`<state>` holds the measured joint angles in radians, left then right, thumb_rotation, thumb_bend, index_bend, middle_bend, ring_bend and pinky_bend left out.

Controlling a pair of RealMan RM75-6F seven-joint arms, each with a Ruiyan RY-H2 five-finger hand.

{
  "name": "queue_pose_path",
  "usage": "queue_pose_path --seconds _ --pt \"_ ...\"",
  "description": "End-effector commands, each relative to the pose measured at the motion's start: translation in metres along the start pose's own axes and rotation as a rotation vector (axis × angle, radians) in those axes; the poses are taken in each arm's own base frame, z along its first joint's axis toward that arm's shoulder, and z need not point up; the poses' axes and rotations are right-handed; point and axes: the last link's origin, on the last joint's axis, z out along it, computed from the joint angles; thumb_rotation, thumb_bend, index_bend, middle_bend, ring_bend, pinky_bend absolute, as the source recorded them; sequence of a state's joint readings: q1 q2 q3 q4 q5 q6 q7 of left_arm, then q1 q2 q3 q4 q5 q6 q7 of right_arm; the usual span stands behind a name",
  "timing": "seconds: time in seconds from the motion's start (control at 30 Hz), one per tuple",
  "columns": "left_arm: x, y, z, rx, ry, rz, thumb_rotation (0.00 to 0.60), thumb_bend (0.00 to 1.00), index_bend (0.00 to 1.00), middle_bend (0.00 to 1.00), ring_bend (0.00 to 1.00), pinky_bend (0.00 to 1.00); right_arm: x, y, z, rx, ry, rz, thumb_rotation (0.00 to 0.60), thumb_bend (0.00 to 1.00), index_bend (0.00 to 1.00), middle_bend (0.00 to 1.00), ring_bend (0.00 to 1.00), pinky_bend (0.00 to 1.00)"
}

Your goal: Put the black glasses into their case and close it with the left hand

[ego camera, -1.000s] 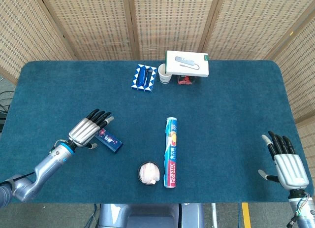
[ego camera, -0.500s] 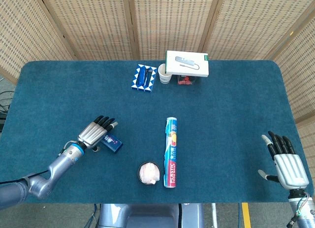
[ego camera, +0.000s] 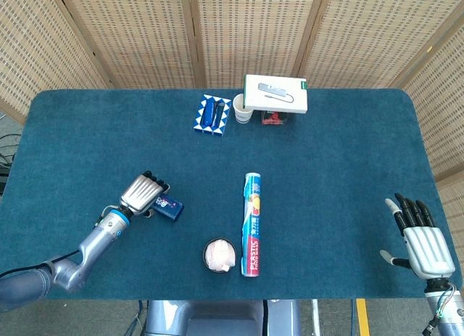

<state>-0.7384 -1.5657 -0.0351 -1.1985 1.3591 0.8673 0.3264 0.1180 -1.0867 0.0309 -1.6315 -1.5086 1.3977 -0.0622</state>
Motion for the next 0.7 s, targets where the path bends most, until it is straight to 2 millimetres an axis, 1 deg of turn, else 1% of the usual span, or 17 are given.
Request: queue_pose_path --seconds 0.03,0.07,0.1,0.13,0.17,0.23,0.27,0.4,0.5,0.53,0.6,0.7 --pt "0.000 0.000 0.000 -0.001 0.002 0.000 0.600 0.21 0.49 0.45 0.34 0.25 0.000 0.000 0.000 0.000 0.000 -0.001 0.600 0.00 0.00 0.00 0.00 0.00" --pt "-0.001 -0.001 -0.001 -0.002 -0.005 -0.007 0.600 0.16 0.41 0.30 0.22 0.21 0.000 0.000 0.000 0.000 -0.001 -0.001 0.600 0.00 0.00 0.00 0.00 0.00" --pt "-0.001 -0.001 -0.002 -0.004 -0.017 -0.017 0.600 0.11 0.34 0.19 0.14 0.17 0.000 0.000 0.000 0.000 -0.001 -0.001 0.600 0.00 0.00 0.00 0.00 0.00" --pt "-0.001 -0.002 -0.003 -0.004 -0.026 -0.024 0.600 0.05 0.21 0.06 0.04 0.10 0.000 0.000 0.000 0.000 -0.001 -0.001 0.600 0.00 0.00 0.00 0.00 0.00" --pt "-0.001 -0.003 -0.004 -0.003 -0.040 -0.031 0.600 0.02 0.10 0.01 0.00 0.03 0.000 0.000 0.000 0.000 -0.002 -0.001 0.600 0.00 0.00 0.00 0.00 0.00" --pt "0.002 -0.006 -0.007 0.003 -0.045 -0.031 0.600 0.00 0.01 0.00 0.00 0.00 0.000 0.000 0.000 -0.001 -0.004 -0.003 0.600 0.00 0.00 0.00 0.00 0.00" --pt "0.005 -0.007 -0.009 0.004 -0.040 -0.033 0.600 0.00 0.00 0.00 0.00 0.00 0.000 0.000 0.000 -0.002 -0.005 -0.003 0.600 0.00 0.00 0.00 0.00 0.00" --pt "0.025 -0.018 -0.027 0.052 0.047 -0.041 0.600 0.00 0.00 0.00 0.00 0.00 0.000 0.000 0.000 -0.002 -0.007 -0.003 0.600 0.00 0.00 0.00 0.00 0.00" --pt "0.045 -0.031 -0.047 0.143 0.166 -0.039 0.600 0.00 0.00 0.00 0.00 0.00 0.000 -0.001 0.000 -0.001 -0.001 -0.006 0.600 0.00 0.00 0.00 0.00 0.00" --pt "0.052 -0.037 -0.058 0.186 0.216 -0.039 0.600 0.00 0.00 0.00 0.00 0.00 0.000 -0.001 0.000 -0.001 0.001 -0.008 0.600 0.00 0.00 0.00 0.00 0.00" --pt "0.060 -0.045 -0.078 0.257 0.281 -0.043 0.600 0.00 0.00 0.00 0.00 0.00 0.000 -0.001 0.000 -0.003 0.000 -0.010 0.600 0.00 0.00 0.00 0.00 0.00" --pt "0.061 -0.059 -0.114 0.380 0.330 -0.070 0.600 0.00 0.00 0.00 0.00 0.00 0.000 -0.002 0.000 -0.005 0.002 -0.011 0.600 0.00 0.00 0.00 0.00 0.00"
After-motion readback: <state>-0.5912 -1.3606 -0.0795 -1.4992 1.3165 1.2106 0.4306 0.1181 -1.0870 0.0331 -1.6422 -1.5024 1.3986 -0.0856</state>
